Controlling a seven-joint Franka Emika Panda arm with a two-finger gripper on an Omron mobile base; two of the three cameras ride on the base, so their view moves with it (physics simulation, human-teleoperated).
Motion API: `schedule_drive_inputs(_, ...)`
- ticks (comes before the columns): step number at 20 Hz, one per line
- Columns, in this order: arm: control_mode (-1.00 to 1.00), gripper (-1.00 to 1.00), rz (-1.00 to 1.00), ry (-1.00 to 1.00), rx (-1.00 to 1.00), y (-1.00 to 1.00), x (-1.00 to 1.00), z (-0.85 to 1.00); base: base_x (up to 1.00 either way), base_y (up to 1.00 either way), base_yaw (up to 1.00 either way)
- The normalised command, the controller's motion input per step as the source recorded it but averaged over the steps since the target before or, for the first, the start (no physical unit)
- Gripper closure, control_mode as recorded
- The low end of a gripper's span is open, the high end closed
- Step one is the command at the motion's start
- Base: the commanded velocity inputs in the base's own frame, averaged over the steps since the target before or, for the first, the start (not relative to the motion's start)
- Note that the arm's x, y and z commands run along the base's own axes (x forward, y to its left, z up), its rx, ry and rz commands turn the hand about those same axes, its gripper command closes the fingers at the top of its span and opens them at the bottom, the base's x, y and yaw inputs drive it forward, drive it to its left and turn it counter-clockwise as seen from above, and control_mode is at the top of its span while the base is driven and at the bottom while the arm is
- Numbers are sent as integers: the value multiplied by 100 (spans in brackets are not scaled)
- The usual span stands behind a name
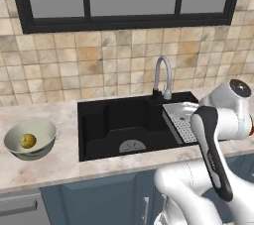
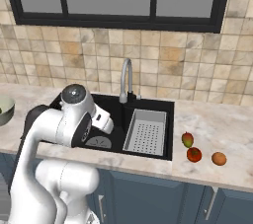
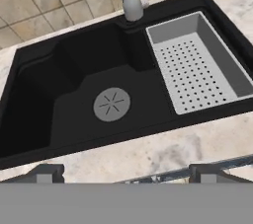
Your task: There is a mixed pile of frozen fruits and vegetables on the counter. Locate all the frozen vegetables and place the items in a bowl on the counter. Take all the frozen fruits and defrost them in a running sink.
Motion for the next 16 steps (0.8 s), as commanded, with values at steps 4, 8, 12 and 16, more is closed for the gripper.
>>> schedule_drive_inputs(4,-100,-100,0,0,-2,-100,0,0,0,0,0)
schedule_drive_inputs(8,-100,-100,0,0,-11,-100,0,0,0,0,0)
schedule_drive_inputs(12,-100,-100,0,0,-8,-100,0,-1,0,0,0)
schedule_drive_inputs(16,-100,-100,0,1,-4,-89,2,-24,0,0,0)
